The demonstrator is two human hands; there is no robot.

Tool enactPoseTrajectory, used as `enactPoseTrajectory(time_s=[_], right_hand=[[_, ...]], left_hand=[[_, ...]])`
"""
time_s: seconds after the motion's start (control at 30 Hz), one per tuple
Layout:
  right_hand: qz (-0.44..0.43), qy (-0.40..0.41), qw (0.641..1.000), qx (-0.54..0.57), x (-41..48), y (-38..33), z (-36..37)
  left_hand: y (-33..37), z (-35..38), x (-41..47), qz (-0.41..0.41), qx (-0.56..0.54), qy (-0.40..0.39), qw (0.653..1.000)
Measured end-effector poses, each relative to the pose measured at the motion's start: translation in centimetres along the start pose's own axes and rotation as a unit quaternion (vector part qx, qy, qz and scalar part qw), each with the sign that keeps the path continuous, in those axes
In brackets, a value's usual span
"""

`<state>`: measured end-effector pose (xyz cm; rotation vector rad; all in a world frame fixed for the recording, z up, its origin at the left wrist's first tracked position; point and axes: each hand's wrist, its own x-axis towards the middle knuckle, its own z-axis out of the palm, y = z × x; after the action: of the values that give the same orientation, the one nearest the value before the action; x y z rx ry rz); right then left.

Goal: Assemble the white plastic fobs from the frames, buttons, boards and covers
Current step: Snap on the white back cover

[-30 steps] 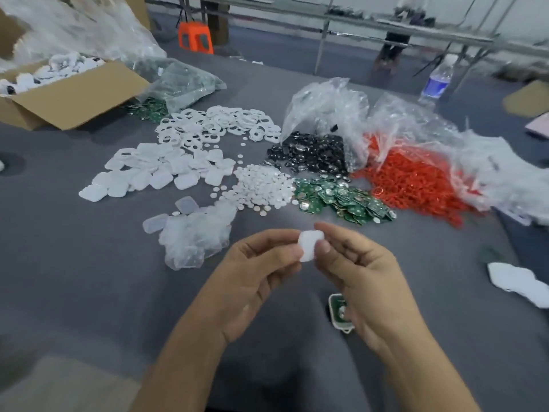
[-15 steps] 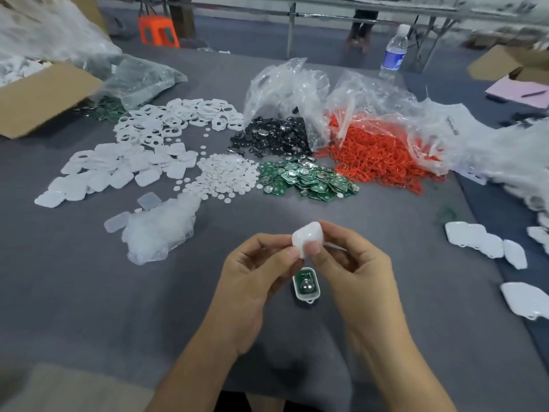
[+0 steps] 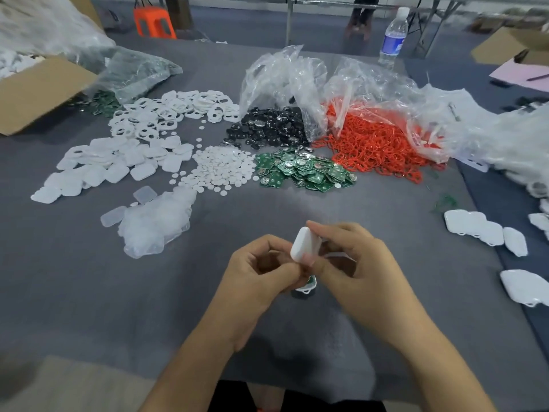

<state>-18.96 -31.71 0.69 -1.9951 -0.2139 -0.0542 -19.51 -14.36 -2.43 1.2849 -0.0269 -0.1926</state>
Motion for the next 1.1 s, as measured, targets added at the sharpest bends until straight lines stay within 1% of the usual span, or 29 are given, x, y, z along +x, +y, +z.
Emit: enactPoseTrajectory(time_s=[0.07,0.2,0.27,0.37,0.47,0.5,0.53,0.57,0.6,0.63,0.67,0.73,0.8,0.9,1.1], right_hand=[[-0.013,-0.04,0.999,-0.034,0.3,0.1,-0.8],[-0.035,-0.101,0.99,-0.093,1.3,0.8,-2.2],[-0.046,-0.132,0.984,-0.112,1.5,1.3,-2.5],[-0.05,-0.15,0.98,-0.123,1.5,2.4,-2.6],[-0.031,-0.148,0.984,-0.091,1.4,3.5,-2.5],[-0.029,-0.138,0.986,-0.085,1.3,3.9,-2.4],[-0.029,-0.127,0.988,-0.081,1.3,4.2,-2.4],[-0.033,-0.118,0.989,-0.082,1.3,4.5,-2.4],[-0.041,-0.114,0.989,-0.09,1.4,4.8,-2.5],[-0.051,-0.115,0.987,-0.103,1.5,5.1,-2.5],[-0.06,-0.119,0.984,-0.116,1.6,5.4,-2.5],[-0.074,-0.134,0.978,-0.141,1.7,5.8,-2.3],[-0.1,-0.158,0.966,-0.178,2.0,5.9,-2.0],[-0.122,-0.195,0.948,-0.22,2.7,5.7,-1.8],[-0.136,-0.223,0.936,-0.237,3.8,5.6,-1.5]], left_hand=[[-0.1,0.0,0.2,-0.008,0.013,-0.01,1.0],[0.1,-0.6,0.1,-0.007,0.046,-0.068,0.997],[0.1,-0.9,0.2,-0.01,0.054,-0.082,0.995],[-0.4,-1.5,0.3,-0.016,0.067,-0.099,0.993],[-1.0,-1.8,0.3,-0.018,0.089,-0.125,0.988],[-1.3,-1.8,0.3,-0.009,0.103,-0.121,0.987],[-1.6,-1.8,0.3,0.009,0.133,-0.098,0.986],[-2.0,-1.9,0.4,0.032,0.19,-0.051,0.98],[-2.4,-2.1,0.5,0.058,0.266,0.004,0.962],[-2.8,-2.2,0.5,0.083,0.342,0.041,0.935],[-3.1,-2.3,0.6,0.095,0.398,0.047,0.911],[-3.6,-2.4,0.9,0.086,0.464,0.008,0.882],[-4.1,-2.4,1.2,0.083,0.489,-0.015,0.868],[-4.5,-2.6,1.5,0.097,0.47,-0.001,0.877],[-4.6,-2.9,1.5,0.096,0.443,-0.001,0.892]])
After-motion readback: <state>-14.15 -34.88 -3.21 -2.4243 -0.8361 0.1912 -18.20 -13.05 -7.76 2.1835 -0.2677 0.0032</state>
